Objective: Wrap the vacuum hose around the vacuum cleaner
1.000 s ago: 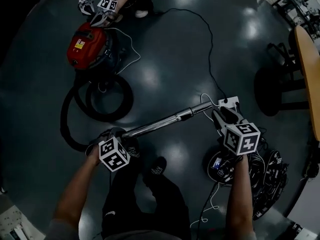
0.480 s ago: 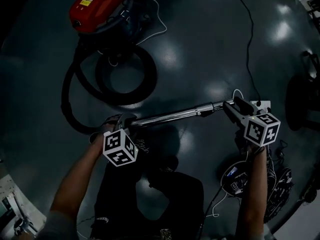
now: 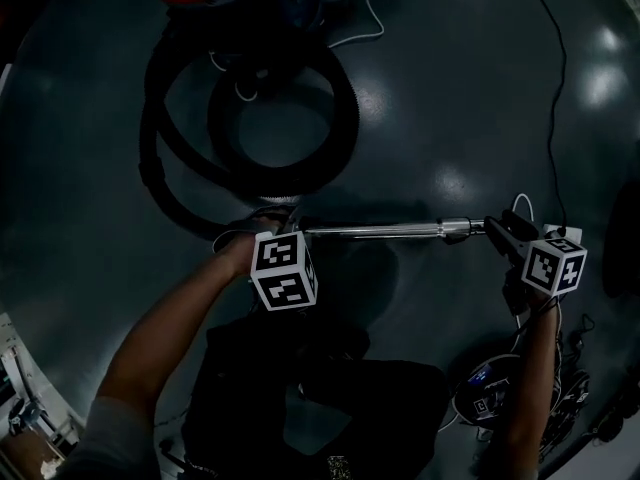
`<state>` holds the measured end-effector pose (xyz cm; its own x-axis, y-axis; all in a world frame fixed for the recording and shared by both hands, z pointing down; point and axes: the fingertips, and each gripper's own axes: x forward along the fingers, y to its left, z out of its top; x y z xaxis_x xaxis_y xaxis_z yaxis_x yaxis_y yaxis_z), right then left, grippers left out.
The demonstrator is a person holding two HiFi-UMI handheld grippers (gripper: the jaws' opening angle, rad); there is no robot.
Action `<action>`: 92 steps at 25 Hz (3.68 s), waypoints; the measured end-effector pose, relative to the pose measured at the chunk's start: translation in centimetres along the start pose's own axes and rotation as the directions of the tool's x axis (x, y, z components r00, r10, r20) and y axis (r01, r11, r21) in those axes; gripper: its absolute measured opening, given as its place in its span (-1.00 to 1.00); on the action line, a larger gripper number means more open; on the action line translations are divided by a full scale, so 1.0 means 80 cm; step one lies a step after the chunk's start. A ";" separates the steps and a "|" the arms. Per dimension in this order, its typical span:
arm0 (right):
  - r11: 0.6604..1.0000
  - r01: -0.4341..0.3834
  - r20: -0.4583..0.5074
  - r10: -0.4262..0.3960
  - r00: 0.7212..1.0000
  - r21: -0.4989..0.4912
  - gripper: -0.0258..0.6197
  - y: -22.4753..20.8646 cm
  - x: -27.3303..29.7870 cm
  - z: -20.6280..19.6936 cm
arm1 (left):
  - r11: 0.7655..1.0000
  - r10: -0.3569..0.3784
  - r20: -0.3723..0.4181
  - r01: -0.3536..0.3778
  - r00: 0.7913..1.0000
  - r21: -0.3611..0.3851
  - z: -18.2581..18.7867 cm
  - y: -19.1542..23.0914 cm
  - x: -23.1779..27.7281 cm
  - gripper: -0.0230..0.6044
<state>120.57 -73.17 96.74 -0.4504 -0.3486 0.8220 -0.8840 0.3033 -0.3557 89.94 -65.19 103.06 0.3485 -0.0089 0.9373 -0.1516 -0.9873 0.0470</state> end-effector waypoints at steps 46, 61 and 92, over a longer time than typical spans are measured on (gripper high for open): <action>0.468 -0.387 -0.416 0.046 0.908 -0.794 -0.43 0.126 0.237 -0.159 | 0.937 -0.322 -0.138 0.336 0.937 0.091 0.024 -0.001 0.173 -0.41; 0.487 -0.329 -0.392 -0.030 0.919 -0.809 -0.43 0.095 0.244 -0.169 | 0.965 -0.263 -0.004 0.263 0.965 0.014 0.041 0.023 0.130 -0.25; 0.965 -0.005 0.016 0.010 1.000 -0.264 -0.90 0.142 -0.042 -0.168 | 0.958 -0.210 0.130 0.177 0.969 0.227 0.212 -0.052 -0.059 -0.90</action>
<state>113.71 -56.64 95.94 -0.4608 -0.3601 0.8112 -0.8174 0.5282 -0.2299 104.64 -63.73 92.59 0.4897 0.1782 0.8535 0.1266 -0.9831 0.1326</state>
